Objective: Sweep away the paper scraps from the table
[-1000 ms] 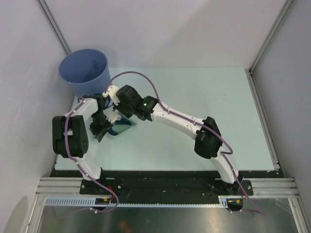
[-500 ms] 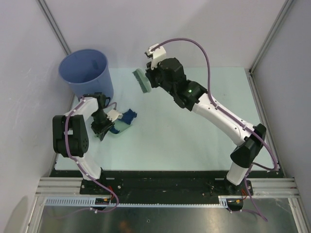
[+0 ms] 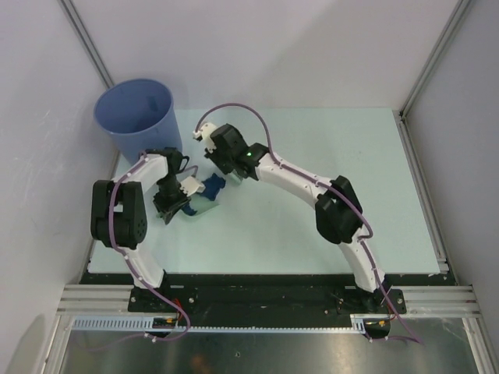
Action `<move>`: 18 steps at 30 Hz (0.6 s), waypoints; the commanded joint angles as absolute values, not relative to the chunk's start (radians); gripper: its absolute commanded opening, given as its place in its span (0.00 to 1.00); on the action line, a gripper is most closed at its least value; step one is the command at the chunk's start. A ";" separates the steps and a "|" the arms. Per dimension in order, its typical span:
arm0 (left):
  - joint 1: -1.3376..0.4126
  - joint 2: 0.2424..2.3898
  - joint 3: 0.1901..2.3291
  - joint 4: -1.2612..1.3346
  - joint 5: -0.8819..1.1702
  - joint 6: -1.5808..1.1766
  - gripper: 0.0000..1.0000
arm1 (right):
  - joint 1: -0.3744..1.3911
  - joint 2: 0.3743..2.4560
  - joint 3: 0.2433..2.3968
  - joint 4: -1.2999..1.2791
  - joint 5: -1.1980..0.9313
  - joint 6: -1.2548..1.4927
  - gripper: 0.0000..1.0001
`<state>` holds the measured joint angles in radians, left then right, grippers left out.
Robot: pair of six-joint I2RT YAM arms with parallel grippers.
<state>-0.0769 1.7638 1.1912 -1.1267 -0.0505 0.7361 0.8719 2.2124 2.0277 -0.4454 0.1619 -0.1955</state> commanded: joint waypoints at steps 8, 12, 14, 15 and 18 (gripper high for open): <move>-0.101 1.809 1.298 -1.127 0.032 0.707 0.00 | 0.807 1.824 1.810 -0.202 -0.130 0.201 0.00; -0.101 1.790 1.318 -1.120 0.090 0.690 0.00 | 0.815 1.760 1.793 -0.258 0.073 0.108 0.00; -0.101 1.773 1.328 -1.115 0.154 0.686 0.00 | 0.821 1.683 1.746 -0.236 0.179 0.056 0.00; -0.101 1.767 1.335 -1.117 0.175 0.677 0.00 | 0.828 1.646 1.727 -0.221 0.211 0.040 0.00; -0.101 1.744 1.367 -1.117 0.248 0.644 0.00 | 0.841 1.484 1.629 -0.146 0.368 -0.017 0.00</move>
